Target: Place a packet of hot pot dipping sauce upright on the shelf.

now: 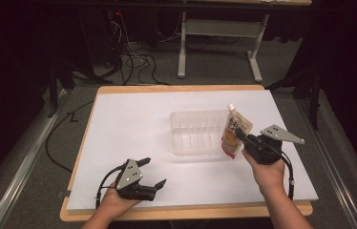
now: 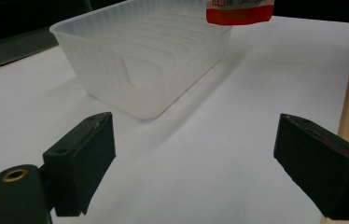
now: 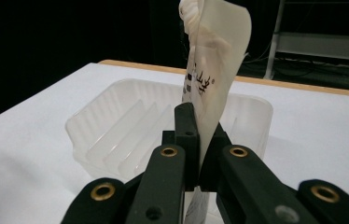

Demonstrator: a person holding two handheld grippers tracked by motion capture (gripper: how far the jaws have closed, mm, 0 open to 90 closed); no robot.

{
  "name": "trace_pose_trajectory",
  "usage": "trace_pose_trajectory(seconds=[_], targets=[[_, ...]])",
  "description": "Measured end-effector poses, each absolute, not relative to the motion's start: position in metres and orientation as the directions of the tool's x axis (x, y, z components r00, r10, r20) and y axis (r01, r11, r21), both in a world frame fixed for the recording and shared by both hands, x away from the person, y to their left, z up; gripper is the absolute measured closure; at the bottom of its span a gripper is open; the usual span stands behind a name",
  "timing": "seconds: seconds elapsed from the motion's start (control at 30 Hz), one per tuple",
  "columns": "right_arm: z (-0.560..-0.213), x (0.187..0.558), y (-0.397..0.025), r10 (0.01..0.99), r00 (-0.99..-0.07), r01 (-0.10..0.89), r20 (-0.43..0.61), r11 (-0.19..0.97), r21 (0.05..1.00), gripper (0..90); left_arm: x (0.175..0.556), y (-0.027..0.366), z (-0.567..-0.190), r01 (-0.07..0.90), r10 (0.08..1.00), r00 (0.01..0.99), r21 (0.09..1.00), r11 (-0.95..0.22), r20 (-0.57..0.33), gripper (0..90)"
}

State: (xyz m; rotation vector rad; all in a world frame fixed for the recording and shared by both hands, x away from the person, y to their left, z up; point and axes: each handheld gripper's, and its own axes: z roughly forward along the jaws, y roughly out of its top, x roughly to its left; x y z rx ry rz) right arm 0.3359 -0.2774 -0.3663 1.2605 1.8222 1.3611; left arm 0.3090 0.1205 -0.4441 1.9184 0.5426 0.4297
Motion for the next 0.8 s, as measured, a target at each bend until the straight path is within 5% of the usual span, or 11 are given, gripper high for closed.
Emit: trace_pose_trajectory(seconds=[0.8], targets=[[-0.376, 0.387, -0.264, 0.928, -0.362, 0.38, 0.088, 0.06, 0.923, 90.0, 0.309, 0.122, -0.443, 0.174, 0.552, 0.832, 0.923, -0.343, 0.048, 13.2]])
